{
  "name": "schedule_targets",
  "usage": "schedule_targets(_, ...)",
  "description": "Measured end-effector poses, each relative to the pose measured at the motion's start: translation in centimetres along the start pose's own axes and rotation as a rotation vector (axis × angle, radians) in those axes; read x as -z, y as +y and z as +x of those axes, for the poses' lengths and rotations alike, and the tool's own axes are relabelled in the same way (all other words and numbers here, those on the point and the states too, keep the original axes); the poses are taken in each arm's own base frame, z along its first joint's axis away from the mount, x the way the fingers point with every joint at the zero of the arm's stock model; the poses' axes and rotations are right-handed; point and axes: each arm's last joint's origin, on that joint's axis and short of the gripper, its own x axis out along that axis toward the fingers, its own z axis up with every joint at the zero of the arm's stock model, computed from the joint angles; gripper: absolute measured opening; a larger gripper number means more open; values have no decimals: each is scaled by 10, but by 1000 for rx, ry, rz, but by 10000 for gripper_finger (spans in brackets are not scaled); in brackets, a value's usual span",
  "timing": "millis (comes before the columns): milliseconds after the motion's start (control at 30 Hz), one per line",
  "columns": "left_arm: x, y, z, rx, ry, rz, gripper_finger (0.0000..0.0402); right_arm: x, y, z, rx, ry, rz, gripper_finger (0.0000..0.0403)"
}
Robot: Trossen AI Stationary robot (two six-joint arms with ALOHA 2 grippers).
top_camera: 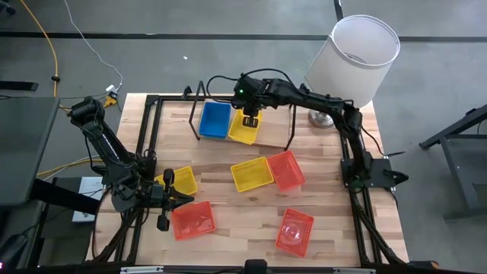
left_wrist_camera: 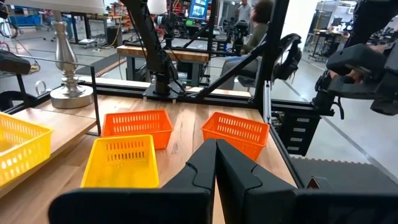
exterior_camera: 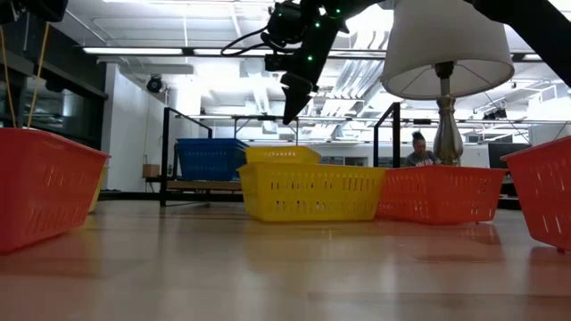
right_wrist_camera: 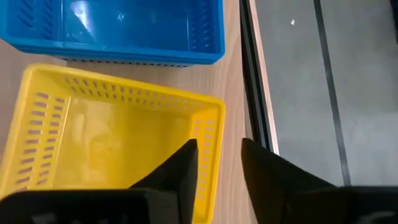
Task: Stack baskets on shelf by color
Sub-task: Stack the right yellow bin on the yellow bin on the shelf
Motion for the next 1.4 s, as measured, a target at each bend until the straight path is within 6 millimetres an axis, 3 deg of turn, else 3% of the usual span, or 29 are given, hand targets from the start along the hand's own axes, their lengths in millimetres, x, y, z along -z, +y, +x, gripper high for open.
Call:
schedule_targets(167, 0, 0, 0, 0, 0, -1, 0, 1, 2, -11, -24, 35, -10, 123)
schedule_targets(333, 1, 0, 0, 0, 5, 8, 0, 5, 16, -52, -253, 36, 59, 124)
schedule_targets(500, 2, 0, 0, 1, 10, 1, 0, 9, 62, -87, -408, 129, 60, 124)
schedule_targets(700, 3, 0, 1, 1, 13, -3, 0, 10, 129, -115, -406, 211, -44, 124)
schedule_targets(833, 3, -1, 0, 2, 13, -7, 0, 15, 161, -129, -379, 251, -94, 124)
schedule_targets(967, 3, -1, 0, 2, 12, -9, 0, 20, 181, -141, -331, 273, -119, 124)
schedule_targets(1167, 3, -1, 0, 2, 12, -8, 0, 27, 190, -151, -266, 233, -115, 123)
schedule_targets(1400, 3, 0, 0, 1, 13, -9, 0, 81, 192, -130, -320, 95, 82, 123)
